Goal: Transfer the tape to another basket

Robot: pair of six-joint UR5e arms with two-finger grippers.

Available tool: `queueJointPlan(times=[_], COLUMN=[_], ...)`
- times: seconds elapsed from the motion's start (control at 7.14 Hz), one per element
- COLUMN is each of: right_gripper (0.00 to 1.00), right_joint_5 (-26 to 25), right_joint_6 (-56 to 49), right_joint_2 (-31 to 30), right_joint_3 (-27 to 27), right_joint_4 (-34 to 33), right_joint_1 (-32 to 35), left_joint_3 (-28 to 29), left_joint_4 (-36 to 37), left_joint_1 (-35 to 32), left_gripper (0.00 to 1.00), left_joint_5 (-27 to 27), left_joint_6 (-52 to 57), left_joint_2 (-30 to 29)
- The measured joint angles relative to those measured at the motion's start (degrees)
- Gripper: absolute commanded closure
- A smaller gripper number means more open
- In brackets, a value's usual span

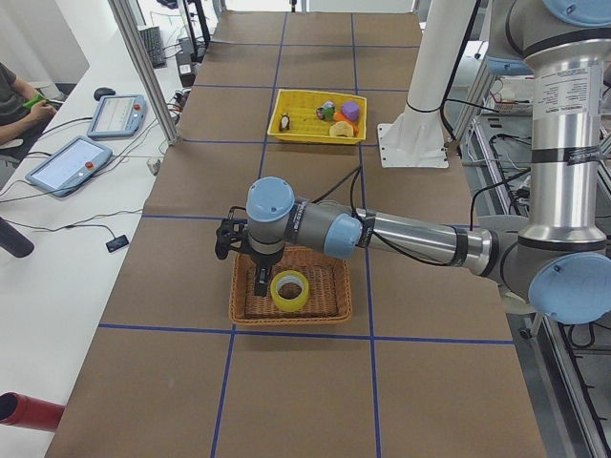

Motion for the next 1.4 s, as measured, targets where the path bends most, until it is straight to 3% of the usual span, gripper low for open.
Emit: queueJointPlan(times=[0.98,1.4], right_gripper=[0.00,0.00], right_joint_5=[-0.32,-0.38], right_joint_6=[0.04,-0.05], right_joint_2=[-0.37,0.04], right_joint_3=[-0.60,0.09], right_joint_4=[-0.10,0.19], right_joint_1=[-0.03,-0.07], left_joint_3=[-0.04,2.37], left_joint_4=[0.08,-0.30], left_joint_1=[0.04,-0.40], left_gripper=[0.02,0.02], left_joint_5=[-0.17,4.90], left_joint_6=[-0.15,0.29], left_joint_2=[-0.71,-0.04])
